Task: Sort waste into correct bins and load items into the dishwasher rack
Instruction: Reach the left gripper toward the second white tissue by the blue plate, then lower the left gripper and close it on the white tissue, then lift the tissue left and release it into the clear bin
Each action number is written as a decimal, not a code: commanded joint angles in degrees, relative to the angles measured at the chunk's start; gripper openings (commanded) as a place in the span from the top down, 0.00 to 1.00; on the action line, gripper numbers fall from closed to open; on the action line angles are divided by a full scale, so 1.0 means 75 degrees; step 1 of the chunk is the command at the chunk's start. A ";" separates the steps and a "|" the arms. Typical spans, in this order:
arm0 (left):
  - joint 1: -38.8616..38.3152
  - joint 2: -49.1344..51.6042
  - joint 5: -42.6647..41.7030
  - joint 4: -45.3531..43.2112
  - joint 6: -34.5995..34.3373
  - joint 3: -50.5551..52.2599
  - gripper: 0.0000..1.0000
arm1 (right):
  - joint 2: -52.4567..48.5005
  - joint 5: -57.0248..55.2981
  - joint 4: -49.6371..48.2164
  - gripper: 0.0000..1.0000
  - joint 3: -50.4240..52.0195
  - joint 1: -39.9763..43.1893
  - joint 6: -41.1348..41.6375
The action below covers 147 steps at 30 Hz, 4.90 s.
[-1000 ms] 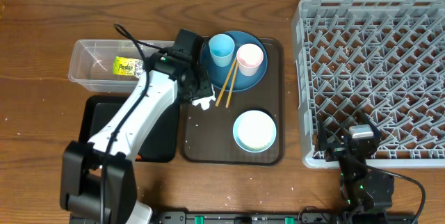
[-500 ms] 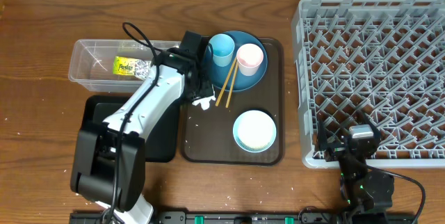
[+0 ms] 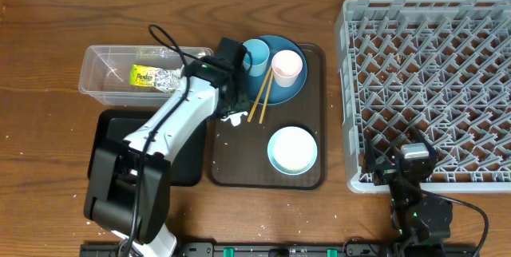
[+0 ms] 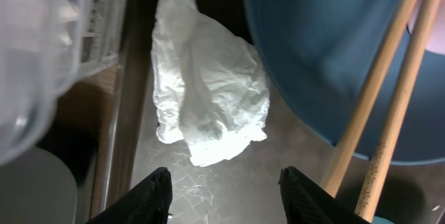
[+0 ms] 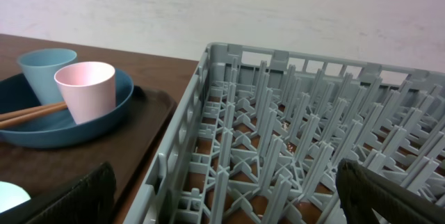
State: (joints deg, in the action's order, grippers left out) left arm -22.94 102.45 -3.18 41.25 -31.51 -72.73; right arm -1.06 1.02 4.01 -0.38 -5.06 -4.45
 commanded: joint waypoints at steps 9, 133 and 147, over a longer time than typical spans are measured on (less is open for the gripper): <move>-0.0204 0.0102 0.0927 -0.0006 -0.0012 0.0070 0.47 | 0.0003 -0.0052 0.0032 0.01 0.0009 0.0020 -0.0017; 0.0216 0.0312 -0.1524 -0.2573 0.0793 0.1751 0.94 | 0.0003 -0.0052 0.0035 0.01 0.0009 0.0020 -0.0017; 0.0283 -0.2314 0.0146 -0.2573 0.0796 0.1751 0.94 | 0.0003 -0.0052 0.0035 0.01 0.0009 0.0020 -0.0017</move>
State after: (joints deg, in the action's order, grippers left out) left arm -21.19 88.51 -9.19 22.00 -25.47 -59.59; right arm -1.06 1.02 4.01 -0.38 -5.06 -4.45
